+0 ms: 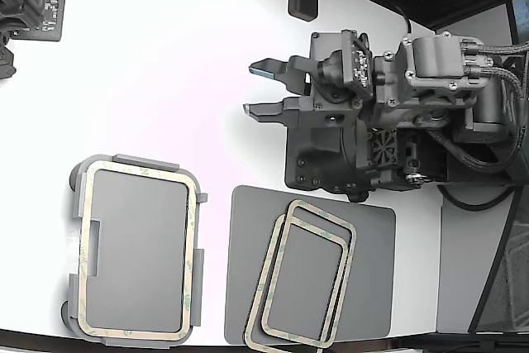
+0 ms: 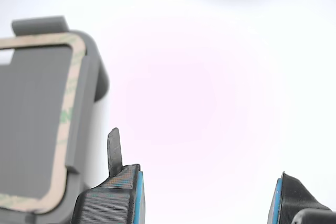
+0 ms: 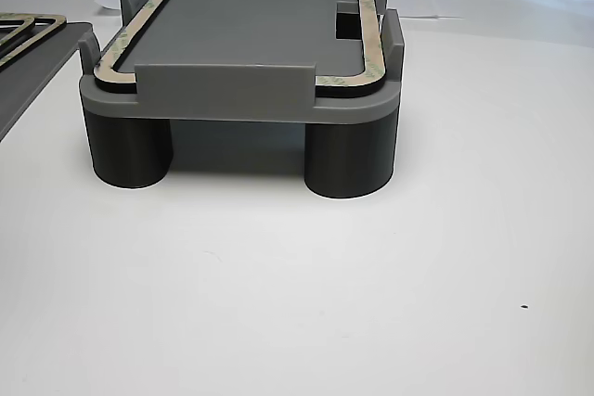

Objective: Move top rectangular frame to the holder.

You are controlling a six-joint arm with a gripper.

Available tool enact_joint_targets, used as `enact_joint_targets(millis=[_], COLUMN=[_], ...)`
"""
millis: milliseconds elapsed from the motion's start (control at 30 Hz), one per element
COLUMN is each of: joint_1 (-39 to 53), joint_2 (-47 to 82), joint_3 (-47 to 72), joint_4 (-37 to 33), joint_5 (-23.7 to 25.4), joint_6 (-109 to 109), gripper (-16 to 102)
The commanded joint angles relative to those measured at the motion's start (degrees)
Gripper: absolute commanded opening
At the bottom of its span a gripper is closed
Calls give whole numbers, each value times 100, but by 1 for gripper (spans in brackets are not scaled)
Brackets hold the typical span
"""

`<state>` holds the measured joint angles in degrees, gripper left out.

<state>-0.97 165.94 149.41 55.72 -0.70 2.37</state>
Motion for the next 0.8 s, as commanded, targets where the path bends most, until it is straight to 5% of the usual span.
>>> enact_joint_targets(millis=[0,167,767], joint_1=[-114,-70,-70], joint_2=[325,343,343], joint_3=[18,167,167], joint_4=[0,9,-9], joint_5=[114,466,501], joint_6=[105,316,325], gripper=[100,100,100])
